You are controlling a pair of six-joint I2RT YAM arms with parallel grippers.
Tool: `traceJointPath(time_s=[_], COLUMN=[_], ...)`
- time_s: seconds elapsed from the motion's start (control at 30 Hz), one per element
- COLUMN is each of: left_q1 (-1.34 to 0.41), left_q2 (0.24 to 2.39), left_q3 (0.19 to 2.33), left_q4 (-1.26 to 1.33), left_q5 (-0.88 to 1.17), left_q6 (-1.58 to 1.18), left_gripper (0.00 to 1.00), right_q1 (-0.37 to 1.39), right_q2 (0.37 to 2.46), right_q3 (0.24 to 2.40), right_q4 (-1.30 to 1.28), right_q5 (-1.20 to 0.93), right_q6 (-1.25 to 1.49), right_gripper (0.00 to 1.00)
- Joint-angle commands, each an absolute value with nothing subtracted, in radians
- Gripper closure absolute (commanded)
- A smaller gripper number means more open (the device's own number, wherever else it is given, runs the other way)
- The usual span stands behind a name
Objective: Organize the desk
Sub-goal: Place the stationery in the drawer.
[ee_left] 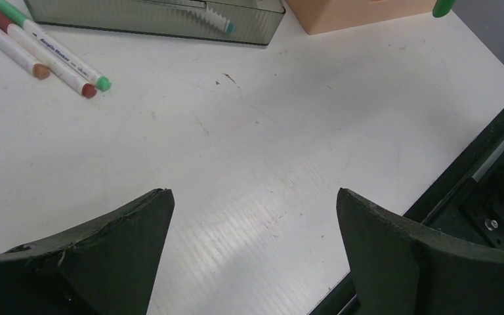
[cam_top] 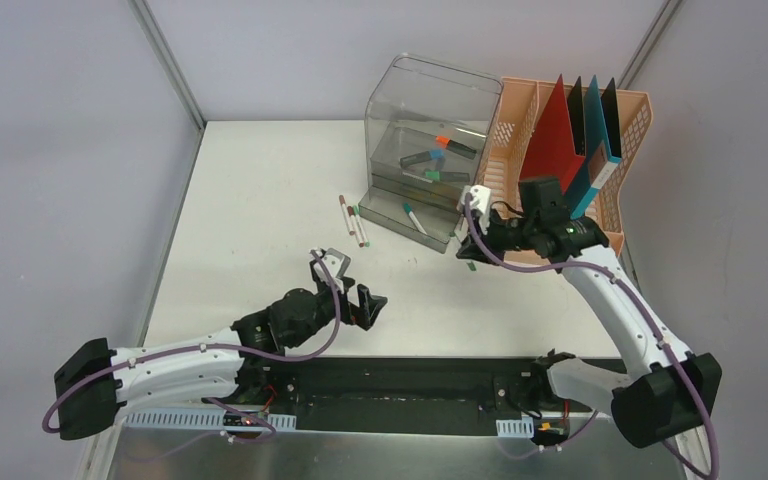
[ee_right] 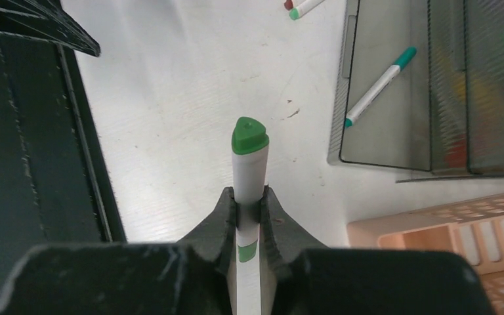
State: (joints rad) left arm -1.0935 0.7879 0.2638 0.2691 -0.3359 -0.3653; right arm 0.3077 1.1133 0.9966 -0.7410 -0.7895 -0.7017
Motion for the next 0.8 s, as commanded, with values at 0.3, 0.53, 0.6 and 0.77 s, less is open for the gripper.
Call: traceJointPath(time_s=[0.3, 0.53, 0.6, 0.77], left_q1=[-1.097, -1.097, -1.098, -1.098], left_q2=[0.7, 0.665, 0.657, 0.651], left_q3=[0.213, 0.205, 0.198, 0.185], left_q4=[0.184, 0.123, 0.12, 0.111], left_q5=[-0.443, -0.465, -0.466, -0.472], left_q6=[-0.425, -0.436, -0.442, -0.462], left_gripper=[0.01, 0.01, 0.01, 0.01], right_q1=[0.572, 0.644, 0.661, 0.689], right_q2=[1.339, 1.475, 1.508, 1.585], right_q3=[1.27, 1.353, 1.36, 1.389], right_q4=[-0.744, -0.721, -0.694, -0.648], right_q5=[-0.284, -0.13, -0.09, -0.011], right_q6=[-0.789, -0.776, -0.767, -0.76], right_gripper=[1.0, 1.0, 1.0, 1.0])
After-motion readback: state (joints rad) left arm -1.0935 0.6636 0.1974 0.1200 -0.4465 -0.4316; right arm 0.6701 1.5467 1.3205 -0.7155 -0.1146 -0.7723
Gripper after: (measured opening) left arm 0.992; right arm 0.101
